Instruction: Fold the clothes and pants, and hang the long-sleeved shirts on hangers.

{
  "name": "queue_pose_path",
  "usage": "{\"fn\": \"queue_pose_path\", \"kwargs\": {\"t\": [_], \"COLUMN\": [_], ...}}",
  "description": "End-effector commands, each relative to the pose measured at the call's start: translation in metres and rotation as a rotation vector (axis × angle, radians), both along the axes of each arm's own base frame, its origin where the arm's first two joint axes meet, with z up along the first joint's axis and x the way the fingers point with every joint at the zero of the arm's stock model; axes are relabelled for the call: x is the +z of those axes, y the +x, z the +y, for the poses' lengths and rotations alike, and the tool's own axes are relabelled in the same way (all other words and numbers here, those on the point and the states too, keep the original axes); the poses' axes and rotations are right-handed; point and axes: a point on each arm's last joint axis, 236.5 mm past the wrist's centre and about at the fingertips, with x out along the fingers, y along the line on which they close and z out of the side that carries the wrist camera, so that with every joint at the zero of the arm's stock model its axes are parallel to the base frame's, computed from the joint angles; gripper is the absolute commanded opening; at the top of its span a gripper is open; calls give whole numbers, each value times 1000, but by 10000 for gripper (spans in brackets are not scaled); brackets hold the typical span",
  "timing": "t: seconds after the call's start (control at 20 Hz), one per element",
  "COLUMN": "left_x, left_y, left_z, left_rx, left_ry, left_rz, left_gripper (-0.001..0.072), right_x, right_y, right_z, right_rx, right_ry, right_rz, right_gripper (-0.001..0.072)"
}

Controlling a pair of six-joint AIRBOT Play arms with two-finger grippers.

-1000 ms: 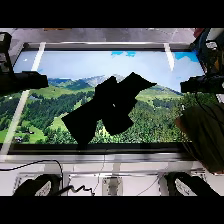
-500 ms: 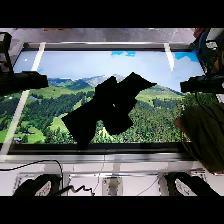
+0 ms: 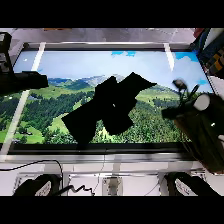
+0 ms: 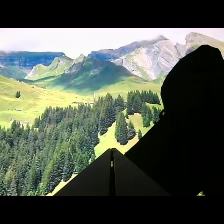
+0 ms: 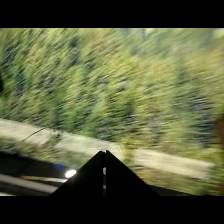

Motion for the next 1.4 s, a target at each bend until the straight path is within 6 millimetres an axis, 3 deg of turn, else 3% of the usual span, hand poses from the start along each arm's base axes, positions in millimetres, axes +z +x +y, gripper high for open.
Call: {"fn": "queue_pose_path", "kwargs": {"t": [0.0,0.05,0.1,0.25,0.45,0.55,0.9,1.05,1.2,1.25,1.35], "left_x": [0,0,1,0,-8,-20,-53,-64,-80,-86,-102], "left_y": [0,0,0,0,3,2,-3,1,7,9,13], "left_z": [-1,-1,-1,-1,1,9,9,8,11,15,23], "left_rx": [-1,-1,-1,-1,1,12,3,3,3,1,10], "left_ry": [-4,-4,-4,-4,5,47,56,58,77,99,139], "left_rz": [-1,-1,-2,-1,20,63,193,223,259,272,312], "left_gripper": [9,9,9,9,9,9,16,16,18,43,537], "right_x": [-46,-49,-54,-81,-102,-108,-104,-109,-109,-109,-111], "right_y": [-7,0,5,3,-6,-3,18,19,19,21,25], "right_z": [52,55,58,75,108,113,153,160,161,161,159], "right_rx": [-148,-204,-248,-304,-259,-240,-92,-103,-107,-109,-121], "right_ry": [292,335,370,452,583,598,580,579,588,588,581], "right_rz": [3,-22,-23,109,281,320,301,324,328,323,304], "right_gripper": [165,364,430,494,493,493,491,478,415,337,243]}}
